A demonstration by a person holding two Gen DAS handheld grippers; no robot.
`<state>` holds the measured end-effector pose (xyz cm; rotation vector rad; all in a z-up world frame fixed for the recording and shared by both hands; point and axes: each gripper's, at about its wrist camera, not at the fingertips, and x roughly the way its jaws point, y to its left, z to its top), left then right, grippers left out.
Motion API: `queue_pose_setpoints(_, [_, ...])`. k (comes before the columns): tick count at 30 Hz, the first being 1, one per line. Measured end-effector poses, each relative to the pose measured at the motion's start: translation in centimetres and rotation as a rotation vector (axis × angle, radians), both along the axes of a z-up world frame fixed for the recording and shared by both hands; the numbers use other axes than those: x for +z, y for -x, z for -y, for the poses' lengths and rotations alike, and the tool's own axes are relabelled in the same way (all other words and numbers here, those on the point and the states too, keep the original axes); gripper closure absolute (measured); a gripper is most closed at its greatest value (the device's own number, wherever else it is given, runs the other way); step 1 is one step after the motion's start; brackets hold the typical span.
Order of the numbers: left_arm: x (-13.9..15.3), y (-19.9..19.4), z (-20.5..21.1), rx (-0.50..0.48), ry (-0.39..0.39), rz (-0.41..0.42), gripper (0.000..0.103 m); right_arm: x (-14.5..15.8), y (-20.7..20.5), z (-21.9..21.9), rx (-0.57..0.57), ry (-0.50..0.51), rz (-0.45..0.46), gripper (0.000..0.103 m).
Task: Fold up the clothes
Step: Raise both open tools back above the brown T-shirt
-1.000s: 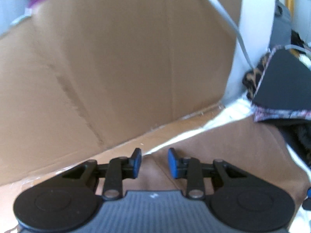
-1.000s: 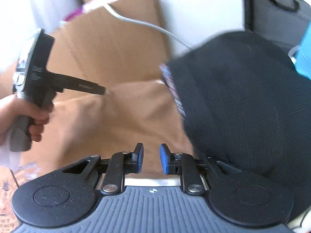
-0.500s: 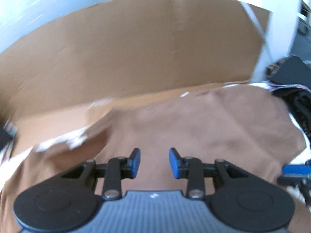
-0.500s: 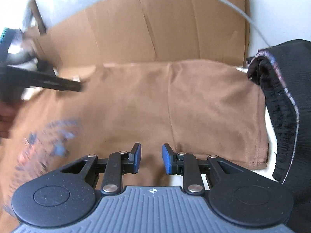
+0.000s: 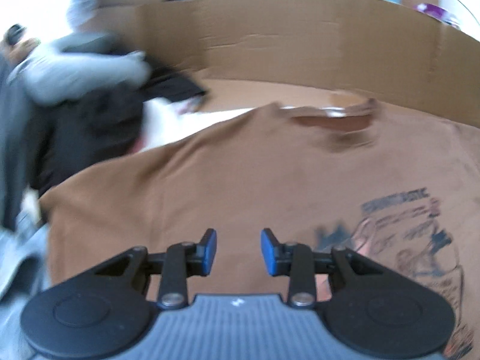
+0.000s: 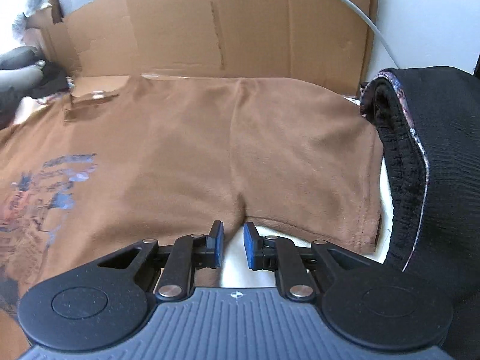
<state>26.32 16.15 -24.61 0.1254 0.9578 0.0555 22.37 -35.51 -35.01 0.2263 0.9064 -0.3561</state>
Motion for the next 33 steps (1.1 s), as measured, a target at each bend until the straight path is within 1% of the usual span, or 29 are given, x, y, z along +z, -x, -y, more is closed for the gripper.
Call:
queue_pose_setpoints(5, [0.6, 3.1, -4.4, 0.088, 0.007, -0.014, 0.068, 1.7, 0.7, -1.1, 0.037, 0.005, 0.001, 0.081])
queue_pose_setpoints(9, [0.7, 4.4, -6.7, 0.107, 0.002, -0.008, 0.068, 2.6, 1.2, -2.4, 0.081, 0.001, -0.023, 0.08])
queue_pose_setpoints(10, [0.5, 4.5, -7.1, 0.111, 0.007, -0.003, 0.07, 2.8, 1.3, -2.7, 0.095, -0.001, -0.027, 0.08])
queue_pose_setpoints(11, [0.3, 4.6, -7.6, 0.114, 0.02, 0.001, 0.076, 2.9, 1.4, -3.2, 0.109, -0.002, -0.031, 0.08])
queue_pose_setpoints(12, [0.0, 4.6, -7.8, 0.113, 0.036, 0.006, 0.078, 3.0, 1.4, -3.5, 0.122, 0.0, -0.033, 0.08])
queue_pose_setpoints(14, [-0.5, 4.8, -7.9, 0.1, 0.048, 0.02, 0.08, 3.0, 1.5, -4.2, 0.141, 0.004, -0.035, 0.08])
queue_pose_setpoints(17, [-1.8, 4.5, -8.0, 0.078, 0.066, 0.013, 0.082, 2.8, 1.4, -5.3, 0.163, 0.0, -0.037, 0.08])
queue_pose_setpoints(21, [-4.2, 4.4, -8.1, 0.069, 0.052, -0.043, 0.084, 1.8, 1.2, -6.6, 0.183, -0.01, -0.072, 0.079])
queue_pose_setpoints(22, [-4.8, 4.4, -8.4, 0.074, 0.047, -0.06, 0.086, 1.4, 1.2, -6.8, 0.188, -0.012, -0.087, 0.078])
queue_pose_setpoints(24, [-5.6, 4.6, -9.1, 0.079, 0.054, -0.067, 0.095, 0.5, 1.4, -6.9, 0.183, -0.004, -0.135, 0.078])
queue_pose_setpoints(25, [-5.5, 4.7, -9.4, 0.079, 0.058, -0.063, 0.097, -0.1, 1.4, -6.7, 0.165, 0.004, -0.171, 0.079])
queue_pose_setpoints(26, [-5.2, 4.8, -9.7, 0.085, 0.062, -0.062, 0.097, -0.4, 1.6, -6.4, 0.149, 0.008, -0.187, 0.079])
queue_pose_setpoints(29, [-3.6, 5.8, -10.8, 0.112, 0.073, -0.038, 0.095, -0.4, 2.1, -5.8, 0.116, 0.036, -0.206, 0.079])
queue_pose_setpoints(31, [-2.8, 6.8, -11.9, 0.137, 0.1, -0.028, 0.095, -0.3, 2.4, -5.7, 0.098, 0.051, -0.217, 0.079])
queue_pose_setpoints(33, [-2.3, 8.0, -12.4, 0.138, 0.111, -0.028, 0.095, -0.1, 2.7, -5.8, 0.078, 0.05, -0.219, 0.079])
